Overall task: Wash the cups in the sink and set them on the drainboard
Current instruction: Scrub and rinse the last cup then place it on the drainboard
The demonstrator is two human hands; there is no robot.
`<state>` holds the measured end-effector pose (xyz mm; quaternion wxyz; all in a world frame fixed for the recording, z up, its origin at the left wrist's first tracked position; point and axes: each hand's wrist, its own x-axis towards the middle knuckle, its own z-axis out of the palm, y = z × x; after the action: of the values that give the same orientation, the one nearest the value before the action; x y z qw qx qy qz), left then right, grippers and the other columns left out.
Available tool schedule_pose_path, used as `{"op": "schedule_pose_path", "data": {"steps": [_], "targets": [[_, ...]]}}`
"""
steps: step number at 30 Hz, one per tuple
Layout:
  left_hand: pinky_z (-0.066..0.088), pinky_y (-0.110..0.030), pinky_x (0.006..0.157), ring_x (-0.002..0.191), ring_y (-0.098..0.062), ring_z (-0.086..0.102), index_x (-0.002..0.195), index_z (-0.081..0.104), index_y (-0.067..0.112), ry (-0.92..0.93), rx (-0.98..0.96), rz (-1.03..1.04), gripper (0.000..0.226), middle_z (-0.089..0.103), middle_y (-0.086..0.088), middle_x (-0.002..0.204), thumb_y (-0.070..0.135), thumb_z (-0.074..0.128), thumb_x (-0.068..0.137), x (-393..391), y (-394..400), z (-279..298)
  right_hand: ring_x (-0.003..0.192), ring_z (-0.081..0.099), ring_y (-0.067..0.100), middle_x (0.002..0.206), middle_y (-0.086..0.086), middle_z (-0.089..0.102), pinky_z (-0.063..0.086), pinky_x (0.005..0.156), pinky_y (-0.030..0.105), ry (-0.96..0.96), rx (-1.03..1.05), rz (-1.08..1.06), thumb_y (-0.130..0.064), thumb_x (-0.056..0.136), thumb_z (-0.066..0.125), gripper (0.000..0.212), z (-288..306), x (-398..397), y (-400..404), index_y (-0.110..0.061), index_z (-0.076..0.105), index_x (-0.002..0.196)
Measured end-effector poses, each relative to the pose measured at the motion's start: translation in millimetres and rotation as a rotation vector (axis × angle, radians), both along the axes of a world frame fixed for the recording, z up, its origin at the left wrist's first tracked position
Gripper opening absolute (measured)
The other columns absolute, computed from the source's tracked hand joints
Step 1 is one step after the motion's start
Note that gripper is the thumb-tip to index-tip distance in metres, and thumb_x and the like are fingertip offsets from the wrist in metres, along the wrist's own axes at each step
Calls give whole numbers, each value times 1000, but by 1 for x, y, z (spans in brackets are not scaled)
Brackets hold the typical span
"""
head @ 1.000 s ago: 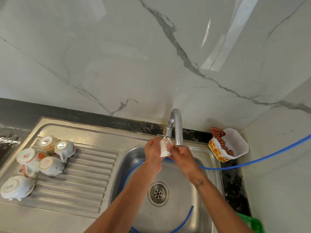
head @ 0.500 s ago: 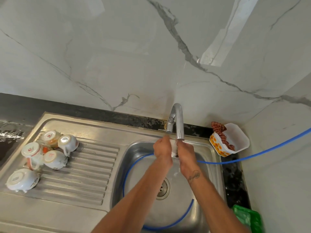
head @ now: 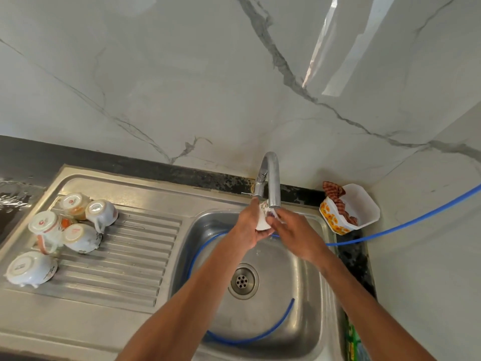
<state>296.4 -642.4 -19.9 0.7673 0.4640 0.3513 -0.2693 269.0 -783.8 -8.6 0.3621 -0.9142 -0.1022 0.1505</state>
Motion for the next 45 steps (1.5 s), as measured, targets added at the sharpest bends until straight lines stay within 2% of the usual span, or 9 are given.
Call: {"op": "schedule_pose_path", "data": {"steps": [5,8,18,22,26,30,35,41,45], "targets": [[60,-35,70,112,-31,71,128,66,13,-159,85,7,52,75,-16,118,51,35,111,-18,12,-12,103,72,23,116,8,74,56,86,31,-144,-305,173,-26,106,59,22,17,6,38,-19,62,127],[63,-38,72,103,-31,74,126,66,11,-99,94,-59,54,75,-16,114,57,42,108,-31,32,-18,130,60,25,138,8,65,46,110,38,-290,-557,282,-14,97,71,48,26,-7,46,-15,55,142],[59,-47,93,109,-32,71,121,67,14,-77,21,-136,50,73,-14,119,58,56,102,-66,57,-24,125,63,22,127,3,72,39,118,46,-254,-525,158,-13,98,68,33,-1,-56,46,-25,70,129],[58,-45,100,115,-28,70,135,62,24,-256,117,-250,42,72,-3,126,45,68,99,-86,60,-14,99,70,26,109,10,75,55,78,33,16,169,-399,-26,108,56,23,4,-56,34,-14,74,115],[59,-30,96,110,-5,65,140,57,28,-730,502,-370,73,68,10,121,25,93,77,-106,64,-17,94,73,28,116,21,74,55,95,47,626,1089,-792,-23,110,50,32,-8,-65,56,-2,66,127],[58,-36,96,113,-10,65,139,59,24,-891,833,-393,73,69,6,125,27,91,74,-128,70,-18,105,70,30,114,17,76,48,105,48,784,1268,-827,-33,107,52,46,-19,-88,71,-1,59,140],[56,-35,90,109,-20,67,136,61,20,-902,955,-440,63,71,-4,122,28,88,79,-158,86,-7,109,69,30,133,24,68,54,97,46,686,1079,-544,-35,85,83,67,-28,-112,75,-5,60,139],[48,-34,102,125,-22,60,146,50,29,-772,1027,-463,70,60,-2,138,37,82,84,-193,124,-29,84,73,18,97,5,82,57,82,37,515,553,-503,-45,72,87,48,-31,-129,112,-16,80,109],[49,-35,104,123,-23,61,148,49,31,-802,1148,-369,69,61,0,141,41,77,85,-203,176,-28,90,76,26,95,10,82,59,84,36,507,619,-490,-41,75,87,45,-35,-133,169,-11,79,107]]}}
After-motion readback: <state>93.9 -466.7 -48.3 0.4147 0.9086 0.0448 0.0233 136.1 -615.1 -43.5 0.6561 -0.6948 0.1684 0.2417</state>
